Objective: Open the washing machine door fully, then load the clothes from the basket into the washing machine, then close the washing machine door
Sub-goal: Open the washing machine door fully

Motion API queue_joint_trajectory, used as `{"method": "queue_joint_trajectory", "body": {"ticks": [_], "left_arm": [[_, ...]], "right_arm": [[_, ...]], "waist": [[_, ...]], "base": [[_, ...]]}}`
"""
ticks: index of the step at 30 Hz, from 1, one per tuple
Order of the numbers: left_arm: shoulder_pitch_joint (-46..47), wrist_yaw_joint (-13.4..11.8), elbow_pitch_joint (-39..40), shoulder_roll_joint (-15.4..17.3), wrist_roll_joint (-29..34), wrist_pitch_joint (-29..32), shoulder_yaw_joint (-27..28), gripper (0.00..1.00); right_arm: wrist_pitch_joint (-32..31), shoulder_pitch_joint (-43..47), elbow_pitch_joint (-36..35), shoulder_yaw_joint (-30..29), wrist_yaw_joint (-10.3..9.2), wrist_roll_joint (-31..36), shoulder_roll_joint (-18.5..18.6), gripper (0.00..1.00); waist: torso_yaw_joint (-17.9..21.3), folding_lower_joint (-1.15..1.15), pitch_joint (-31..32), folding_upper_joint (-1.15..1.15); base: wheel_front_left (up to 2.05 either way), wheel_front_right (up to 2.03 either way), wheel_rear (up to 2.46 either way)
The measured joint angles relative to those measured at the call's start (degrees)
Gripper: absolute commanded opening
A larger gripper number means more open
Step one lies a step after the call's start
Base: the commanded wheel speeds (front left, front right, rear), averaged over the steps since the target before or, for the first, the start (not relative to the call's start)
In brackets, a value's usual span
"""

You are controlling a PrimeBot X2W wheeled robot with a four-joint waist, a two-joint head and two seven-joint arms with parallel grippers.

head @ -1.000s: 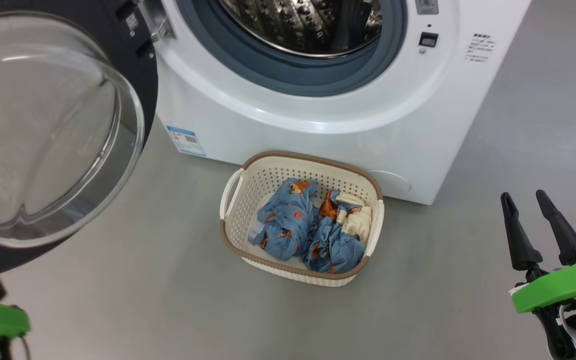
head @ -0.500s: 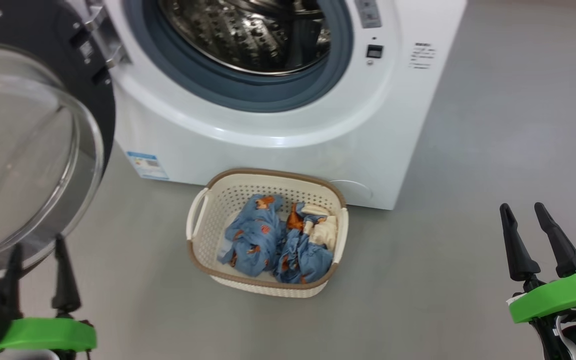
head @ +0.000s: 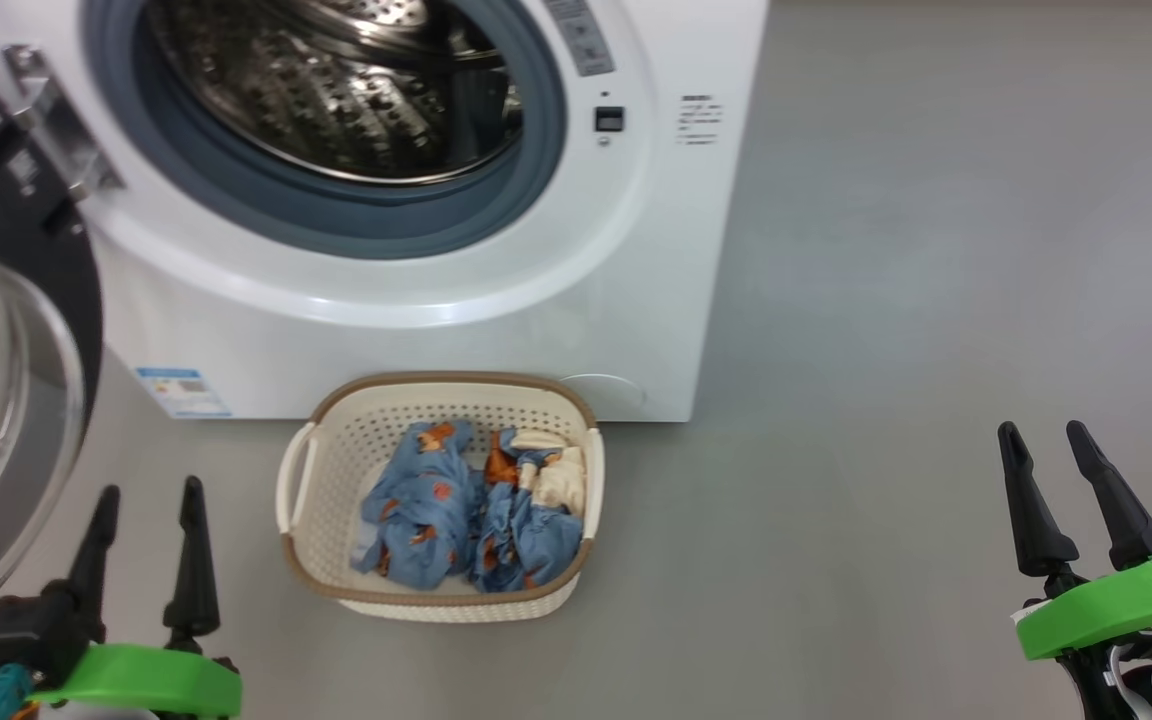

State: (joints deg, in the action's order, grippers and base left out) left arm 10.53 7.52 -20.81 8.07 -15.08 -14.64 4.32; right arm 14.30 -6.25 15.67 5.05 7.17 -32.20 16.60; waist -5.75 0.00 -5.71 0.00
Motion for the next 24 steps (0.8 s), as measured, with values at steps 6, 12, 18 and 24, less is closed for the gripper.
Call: {"method": "queue_joint_trajectory", "body": {"ticks": [6,12,18,24], "left_arm": [[-0.5,0.0,0.4,0.3,-0.6,0.0,-2.3,1.00],[-1.5,0.0,1.2,0.6,-1.7,0.0,-4.2,1.00],[-1.7,0.0,1.9,1.0,-2.2,0.0,-4.8,1.00],[-1.7,0.0,2.4,1.0,-2.2,0.0,-4.7,1.00]], "right_arm": [[0.0,0.0,0.0,-0.1,0.00,0.0,0.0,1.00],[0.0,0.0,0.0,-0.3,0.00,0.0,-0.1,1.00],[0.0,0.0,0.0,-0.6,0.00,0.0,-0.3,1.00],[0.0,0.0,0.0,-0.7,0.00,0.0,-0.4,1.00]], "waist": [[3.4,0.00,0.3,0.00],[6.3,0.00,0.6,0.00],[8.4,0.00,0.9,0.00],[9.2,0.00,1.1,0.00]], "base": [[0.00,0.00,0.00],[0.00,0.00,0.00],[0.00,0.00,0.00],[0.00,0.00,0.00]]}}
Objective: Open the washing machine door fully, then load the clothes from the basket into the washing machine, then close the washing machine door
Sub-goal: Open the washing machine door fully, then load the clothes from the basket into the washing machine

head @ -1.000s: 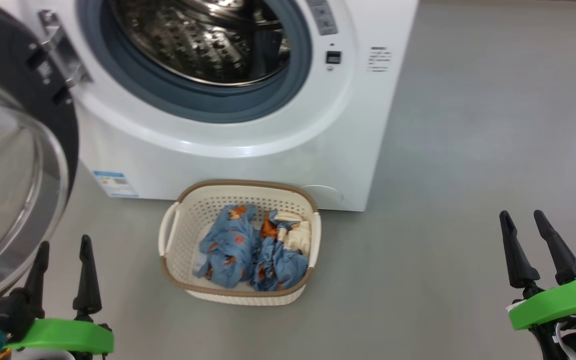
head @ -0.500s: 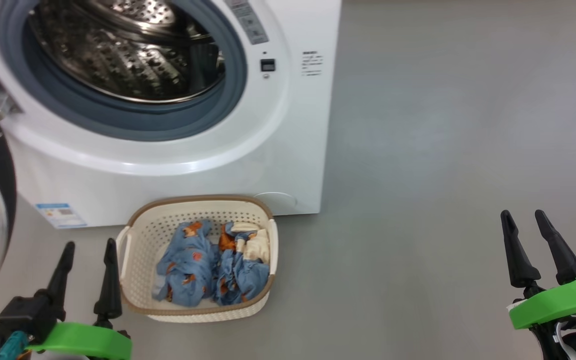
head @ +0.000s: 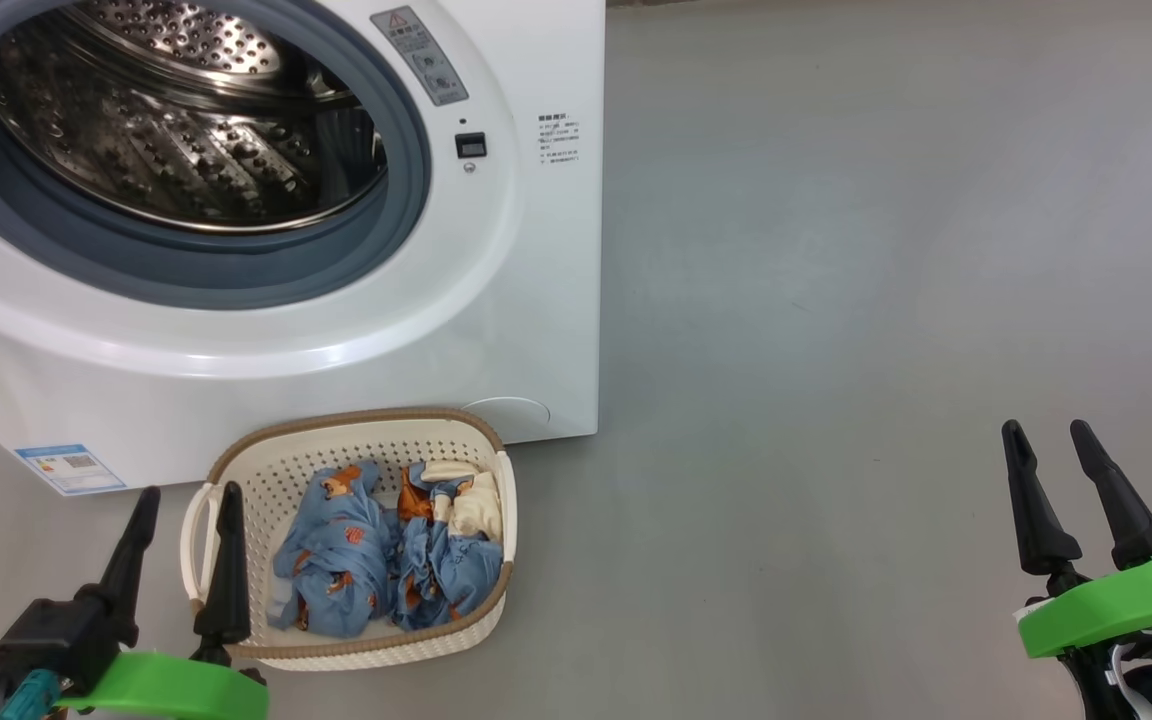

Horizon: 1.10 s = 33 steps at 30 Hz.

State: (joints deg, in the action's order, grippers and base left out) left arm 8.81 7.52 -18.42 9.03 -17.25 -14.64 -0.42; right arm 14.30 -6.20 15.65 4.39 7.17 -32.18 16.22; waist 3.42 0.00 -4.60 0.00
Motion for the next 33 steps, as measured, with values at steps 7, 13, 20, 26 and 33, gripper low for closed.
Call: {"method": "queue_joint_trajectory", "body": {"ticks": [7,13,20,26,33], "left_arm": [[-0.5,0.0,0.1,0.0,0.0,0.0,0.0,1.00],[-0.5,0.0,0.0,0.0,-0.5,0.0,-0.6,1.00],[-0.6,0.0,-0.1,0.2,-1.4,0.0,-1.4,1.00],[-0.6,0.0,-0.3,0.4,-2.6,0.0,-2.1,1.00],[-0.6,0.0,-0.5,1.0,-4.4,0.0,-4.1,1.00]], "right_arm": [[0.0,0.0,0.0,-0.6,0.00,0.0,-0.3,1.00],[0.0,0.0,0.0,-0.6,0.00,0.1,-0.5,1.00],[0.0,0.0,0.0,-0.5,0.00,0.1,-0.5,1.00],[0.0,0.1,0.0,-0.4,0.00,0.1,-0.5,1.00],[0.0,1.2,0.1,0.0,0.00,0.1,-0.5,1.00]], "waist": [[-0.1,0.00,-0.1,0.00],[-0.3,0.00,0.1,0.00],[-0.4,0.00,0.4,0.00],[-0.3,0.00,0.9,0.00],[-0.3,0.00,0.9,0.00]], "base": [[0.00,0.00,0.00],[0.00,0.00,0.00],[0.00,0.00,0.00],[0.01,-0.05,0.04],[0.25,-0.92,0.67]]}}
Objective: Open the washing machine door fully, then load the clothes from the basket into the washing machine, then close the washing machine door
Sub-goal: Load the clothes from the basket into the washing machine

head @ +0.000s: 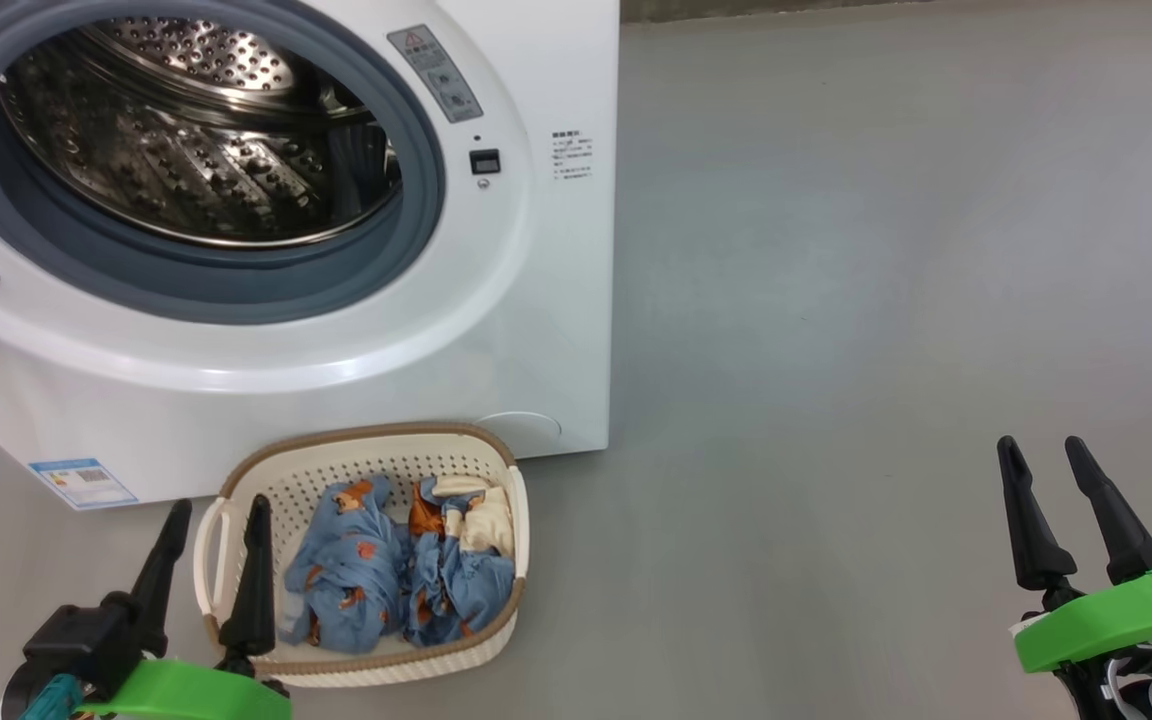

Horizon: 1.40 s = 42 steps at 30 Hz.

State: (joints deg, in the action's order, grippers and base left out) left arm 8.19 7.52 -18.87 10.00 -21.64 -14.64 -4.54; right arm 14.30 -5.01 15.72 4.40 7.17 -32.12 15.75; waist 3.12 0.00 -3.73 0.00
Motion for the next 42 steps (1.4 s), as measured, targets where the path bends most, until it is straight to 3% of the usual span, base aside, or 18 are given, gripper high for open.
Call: {"method": "queue_joint_trajectory", "body": {"ticks": [13,28,34,42], "left_arm": [[0.0,0.0,0.2,1.0,0.2,0.0,-0.3,1.00],[0.0,0.0,-0.4,-0.8,0.7,0.0,-1.6,1.00],[0.4,0.0,-6.1,-2.6,1.2,0.0,-3.7,1.00],[6.0,0.0,-19.5,-5.0,2.7,0.0,-5.5,1.00]], "right_arm": [[0.0,0.0,-0.1,0.4,0.00,0.0,-0.3,1.00],[0.0,0.0,-0.4,0.2,0.00,0.0,-0.6,1.00],[0.0,-0.8,-1.1,0.3,0.00,0.4,-1.3,1.00],[0.0,-4.5,-2.0,0.5,0.00,0.6,-2.4,1.00]], "waist": [[0.3,0.00,-0.4,0.00],[0.0,0.00,-1.9,0.00],[-0.1,0.00,-4.2,0.00],[0.4,0.00,-8.7,0.00]], "base": [[0.55,-1.84,1.30],[0.05,-0.10,0.05],[0.00,0.00,0.00],[0.00,0.00,0.00]]}}
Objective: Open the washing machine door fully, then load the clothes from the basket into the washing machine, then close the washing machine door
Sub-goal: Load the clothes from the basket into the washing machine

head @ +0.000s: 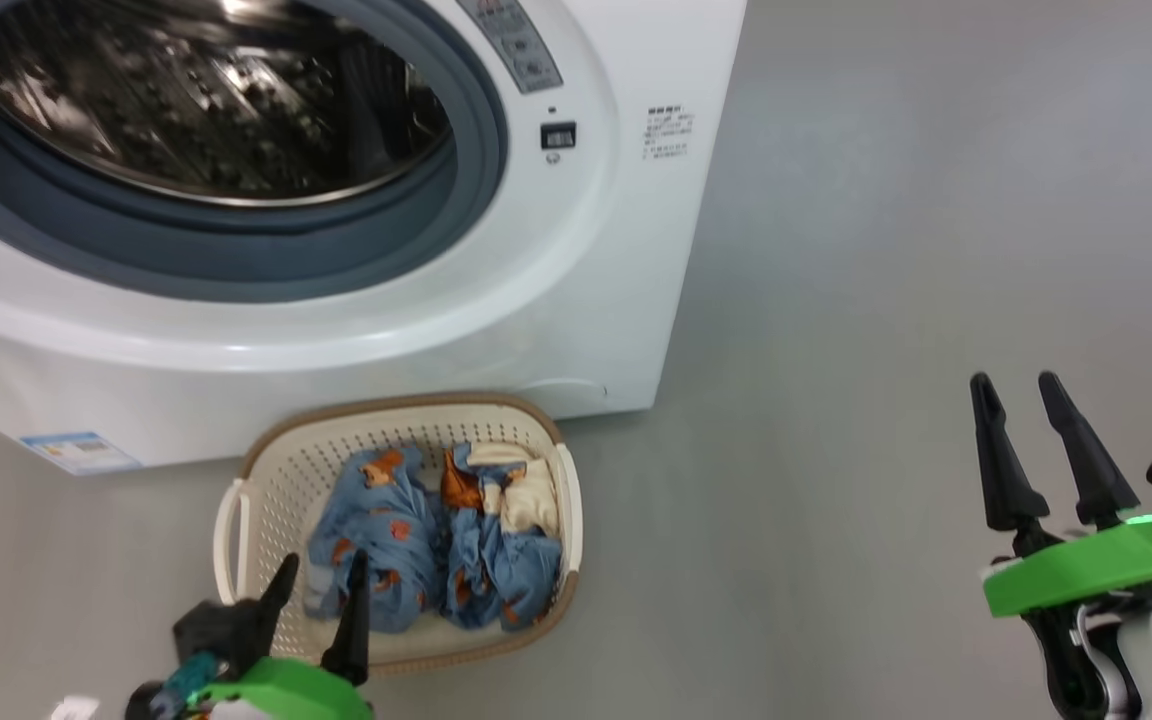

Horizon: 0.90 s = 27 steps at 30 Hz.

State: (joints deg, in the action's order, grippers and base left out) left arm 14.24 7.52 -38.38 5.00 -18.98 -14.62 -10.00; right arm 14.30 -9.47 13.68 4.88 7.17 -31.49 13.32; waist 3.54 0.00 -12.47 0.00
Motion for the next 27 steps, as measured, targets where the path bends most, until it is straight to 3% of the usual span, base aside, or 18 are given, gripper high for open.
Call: {"method": "queue_joint_trajectory", "body": {"ticks": [11,18,27], "left_arm": [[16.0,0.0,-18.2,-1.0,2.0,0.0,-3.0,1.00],[25.7,0.0,-29.8,0.5,4.3,1.1,-5.2,1.00],[34.0,-2.6,-34.8,3.6,6.3,7.9,-7.5,1.00]], "right_arm": [[0.0,-7.1,-1.7,0.4,0.00,0.8,-1.6,1.00],[0.1,-11.2,-2.7,0.9,0.00,0.9,-2.4,1.00],[0.3,-14.2,-3.8,2.2,0.00,0.9,-2.9,1.00]], "waist": [[1.2,0.00,-8.9,0.00],[2.3,0.00,-15.3,0.00],[4.1,0.00,-22.1,0.00]], "base": [[0.00,0.00,0.00],[0.00,0.00,0.00],[0.00,0.00,0.00]]}}
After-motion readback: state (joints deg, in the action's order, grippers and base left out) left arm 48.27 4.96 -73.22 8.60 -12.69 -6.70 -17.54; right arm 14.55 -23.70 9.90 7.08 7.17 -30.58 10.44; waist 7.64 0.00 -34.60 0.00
